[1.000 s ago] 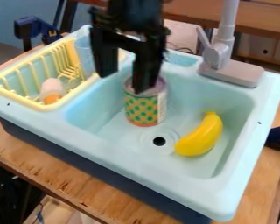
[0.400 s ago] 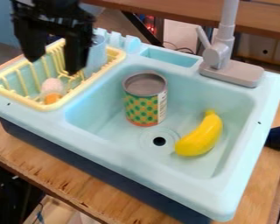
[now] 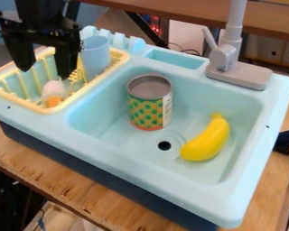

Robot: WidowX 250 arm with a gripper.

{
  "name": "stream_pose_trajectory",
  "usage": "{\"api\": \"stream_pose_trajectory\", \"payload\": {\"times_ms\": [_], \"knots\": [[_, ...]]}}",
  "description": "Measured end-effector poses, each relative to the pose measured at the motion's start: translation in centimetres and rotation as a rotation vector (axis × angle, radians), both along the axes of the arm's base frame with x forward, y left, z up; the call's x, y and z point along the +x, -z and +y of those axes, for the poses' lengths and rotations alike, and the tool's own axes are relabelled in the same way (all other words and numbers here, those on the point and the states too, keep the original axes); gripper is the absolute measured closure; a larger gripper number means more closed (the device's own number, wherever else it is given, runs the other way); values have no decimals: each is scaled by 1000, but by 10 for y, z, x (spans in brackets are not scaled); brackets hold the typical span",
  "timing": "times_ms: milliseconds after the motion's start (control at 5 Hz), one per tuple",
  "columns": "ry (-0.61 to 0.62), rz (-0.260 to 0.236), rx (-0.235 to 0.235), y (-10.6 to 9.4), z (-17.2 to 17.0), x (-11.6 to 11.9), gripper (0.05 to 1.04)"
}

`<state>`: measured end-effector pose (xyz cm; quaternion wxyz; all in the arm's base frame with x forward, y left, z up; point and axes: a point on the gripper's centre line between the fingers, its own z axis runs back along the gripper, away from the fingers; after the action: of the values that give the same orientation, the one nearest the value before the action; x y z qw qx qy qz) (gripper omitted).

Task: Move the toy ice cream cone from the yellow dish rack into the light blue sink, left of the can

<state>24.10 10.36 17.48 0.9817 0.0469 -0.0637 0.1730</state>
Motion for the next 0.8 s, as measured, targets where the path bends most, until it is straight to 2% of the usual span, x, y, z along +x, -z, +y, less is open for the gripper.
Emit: {"api": "stream_pose_trajectory", "payload": {"times_ms": [200, 400, 600, 800], "knots": [[-43, -32, 0, 12, 12, 5, 83], [-60, -27, -7, 27, 17, 13, 83], [-87, 6, -14, 40, 19, 15, 83], [-106, 1, -16, 47, 21, 20, 83]]}}
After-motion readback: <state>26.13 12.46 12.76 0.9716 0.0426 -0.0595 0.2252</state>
